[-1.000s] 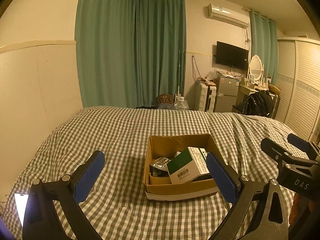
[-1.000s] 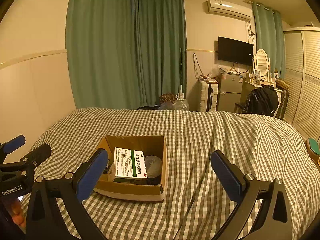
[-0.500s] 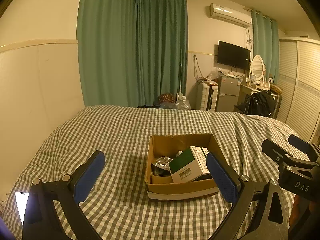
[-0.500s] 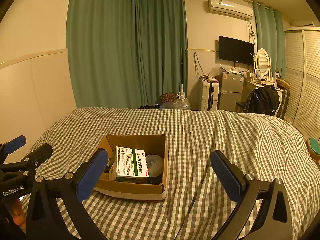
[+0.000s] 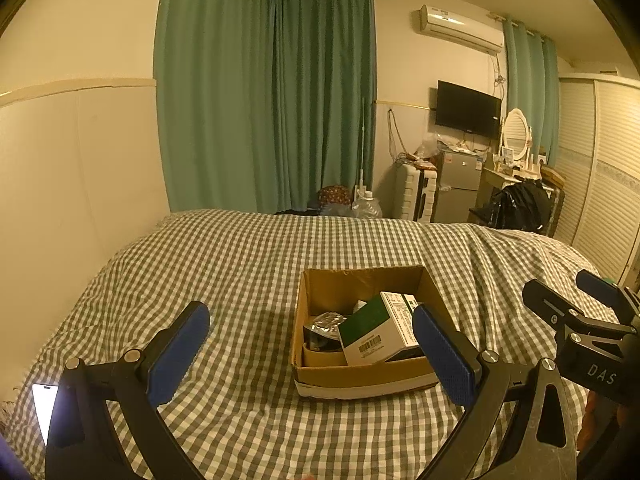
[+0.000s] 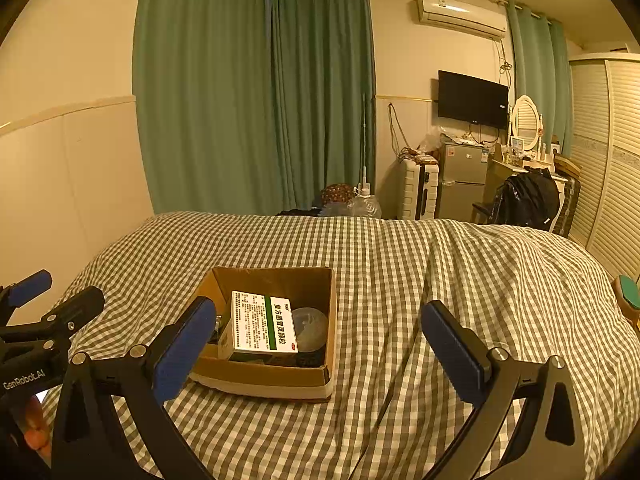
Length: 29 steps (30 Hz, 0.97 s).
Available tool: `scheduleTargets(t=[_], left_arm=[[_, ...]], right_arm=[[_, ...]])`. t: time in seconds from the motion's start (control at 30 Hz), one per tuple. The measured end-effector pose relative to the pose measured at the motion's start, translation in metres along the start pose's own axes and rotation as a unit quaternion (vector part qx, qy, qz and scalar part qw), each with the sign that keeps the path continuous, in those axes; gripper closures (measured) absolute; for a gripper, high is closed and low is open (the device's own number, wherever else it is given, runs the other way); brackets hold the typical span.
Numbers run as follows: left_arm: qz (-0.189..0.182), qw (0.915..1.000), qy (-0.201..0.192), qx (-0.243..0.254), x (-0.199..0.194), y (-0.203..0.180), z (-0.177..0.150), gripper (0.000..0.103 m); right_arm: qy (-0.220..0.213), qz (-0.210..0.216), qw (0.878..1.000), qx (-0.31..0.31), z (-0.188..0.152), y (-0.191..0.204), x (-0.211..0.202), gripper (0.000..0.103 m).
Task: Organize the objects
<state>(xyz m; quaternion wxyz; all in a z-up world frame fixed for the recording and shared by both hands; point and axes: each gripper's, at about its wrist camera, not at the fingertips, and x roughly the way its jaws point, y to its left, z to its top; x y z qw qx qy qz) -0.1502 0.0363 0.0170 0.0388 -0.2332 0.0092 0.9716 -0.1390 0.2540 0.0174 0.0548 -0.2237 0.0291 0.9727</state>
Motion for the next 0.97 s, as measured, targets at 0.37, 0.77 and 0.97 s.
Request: scheduleTargets(t=[0.37,0.77,0.97], left_arm=[[0.010,0.9999,-0.004,-0.001,-0.0018,0.0019,-0.0019,0.000],[0.009,0.9999,-0.002,0.005,-0.0013,-0.0014,-0.0049,0.000],[0.006,0.9999,-0.006,0.007,-0.0023,-0.0025,-0.0078,0.000]], right_arm=[[0.002,0.001,1.000,0.000,-0.0014,-0.0002,0.0017,0.000],[0.004,0.001,1.000,0.000,-0.0034,-0.0014,0.0027,0.000],[0.006,0.000,1.000,0.000,-0.0063,-0.0017,0.0035,0.000]])
